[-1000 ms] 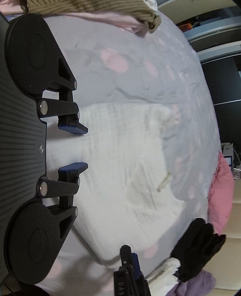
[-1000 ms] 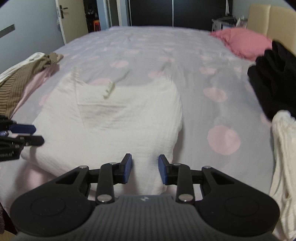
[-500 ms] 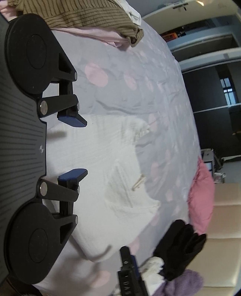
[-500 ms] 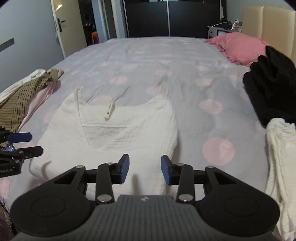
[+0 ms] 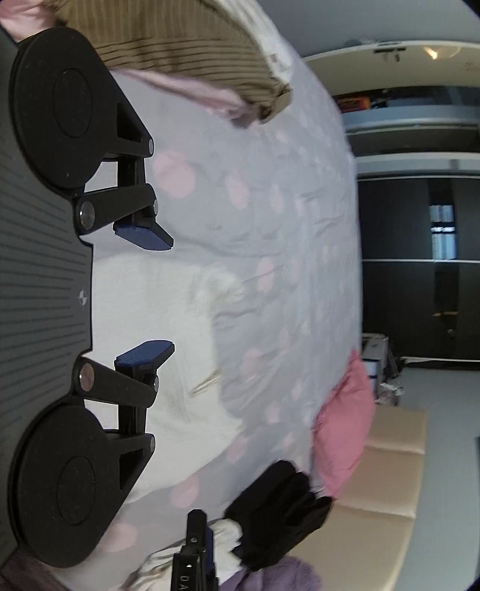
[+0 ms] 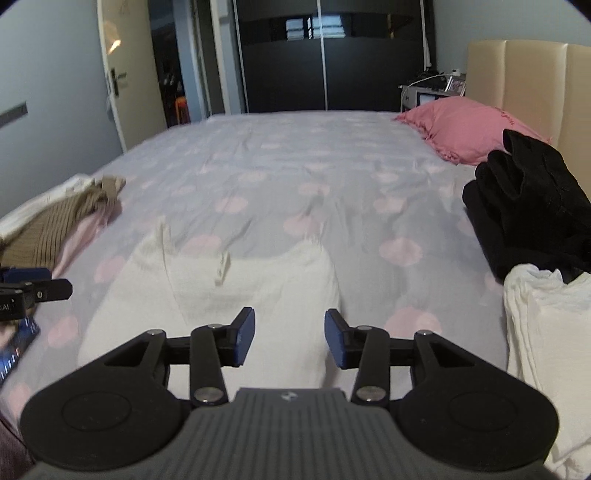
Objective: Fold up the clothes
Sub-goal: 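Open both tools, release the cloth and pull them back, then grasp the folded white bundle with the left tool while the right tool pinches it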
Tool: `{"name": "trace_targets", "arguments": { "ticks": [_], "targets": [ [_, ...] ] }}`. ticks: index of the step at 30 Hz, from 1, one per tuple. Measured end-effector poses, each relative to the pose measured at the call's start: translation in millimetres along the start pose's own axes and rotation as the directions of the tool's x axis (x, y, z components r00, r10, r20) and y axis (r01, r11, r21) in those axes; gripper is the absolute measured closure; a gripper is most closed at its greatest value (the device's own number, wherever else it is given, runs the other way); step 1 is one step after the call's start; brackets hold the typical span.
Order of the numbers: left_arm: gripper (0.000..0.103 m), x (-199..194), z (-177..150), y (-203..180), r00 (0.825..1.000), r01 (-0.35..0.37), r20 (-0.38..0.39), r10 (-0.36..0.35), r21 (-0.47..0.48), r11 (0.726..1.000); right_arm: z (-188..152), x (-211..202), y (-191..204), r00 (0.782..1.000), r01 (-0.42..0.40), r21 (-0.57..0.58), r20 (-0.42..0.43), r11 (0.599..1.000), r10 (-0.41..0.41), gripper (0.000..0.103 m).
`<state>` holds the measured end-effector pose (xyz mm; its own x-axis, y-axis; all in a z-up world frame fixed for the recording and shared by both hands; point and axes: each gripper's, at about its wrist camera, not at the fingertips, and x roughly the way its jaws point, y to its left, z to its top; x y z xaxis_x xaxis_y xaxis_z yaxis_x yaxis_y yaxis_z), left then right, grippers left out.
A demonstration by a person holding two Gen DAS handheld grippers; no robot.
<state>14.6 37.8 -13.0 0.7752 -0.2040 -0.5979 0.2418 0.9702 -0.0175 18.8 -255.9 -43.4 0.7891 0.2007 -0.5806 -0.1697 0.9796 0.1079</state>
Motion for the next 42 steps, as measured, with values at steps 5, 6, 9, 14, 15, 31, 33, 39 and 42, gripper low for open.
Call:
{"name": "trace_targets", "arguments": {
  "ticks": [5,6,9,14,15,31,33,39,42],
  "targets": [
    [0.054,12.7,18.2,5.4,0.999,0.016,0.042,-0.016,-0.004,1.000,15.1,17.2,-2.1,1.000,0.004,0.016,0.020,1.000,-0.004,0.061],
    [0.058,18.7,19.2,6.1,0.999,0.015,0.040,-0.015,0.009,1.000,17.9,22.6,-2.7,1.000,0.003,0.019,0.019,1.000,-0.003,0.062],
    [0.066,45.4,21.9,10.7,1.000,0.014,0.011,-0.014,0.011,1.000,25.7,40.0,-4.6,1.000,-0.001,0.029,0.017,1.000,0.001,0.072],
    [0.076,89.8,25.3,17.5,0.999,0.045,-0.014,-0.045,0.005,0.999,34.4,76.0,-8.0,1.000,0.020,0.022,0.002,1.000,-0.020,0.081],
    [0.079,98.0,25.6,18.8,0.998,0.053,-0.018,-0.053,0.005,0.999,34.7,83.6,-9.5,1.000,0.022,0.025,-0.003,0.999,-0.022,0.082],
    [0.080,188.6,-10.9,32.2,0.989,0.081,-0.114,-0.089,-0.073,0.994,2.1,185.6,-28.7,0.993,-0.025,0.123,-0.108,0.992,0.038,0.086],
    [0.080,190.7,-10.9,31.3,0.990,0.075,-0.117,-0.084,-0.077,0.994,1.9,187.7,-29.9,0.993,-0.028,0.128,-0.113,0.991,0.043,0.086],
    [0.077,184.2,-7.0,31.7,0.990,0.065,-0.119,-0.076,-0.100,0.993,4.6,186.2,-29.0,0.992,-0.027,0.129,-0.121,0.991,0.043,0.086],
    [0.073,170.1,-4.0,26.0,0.995,0.029,-0.089,-0.036,-0.079,0.996,9.0,180.7,-23.5,0.992,-0.014,0.089,-0.126,0.996,0.026,0.085]
  ]
}}
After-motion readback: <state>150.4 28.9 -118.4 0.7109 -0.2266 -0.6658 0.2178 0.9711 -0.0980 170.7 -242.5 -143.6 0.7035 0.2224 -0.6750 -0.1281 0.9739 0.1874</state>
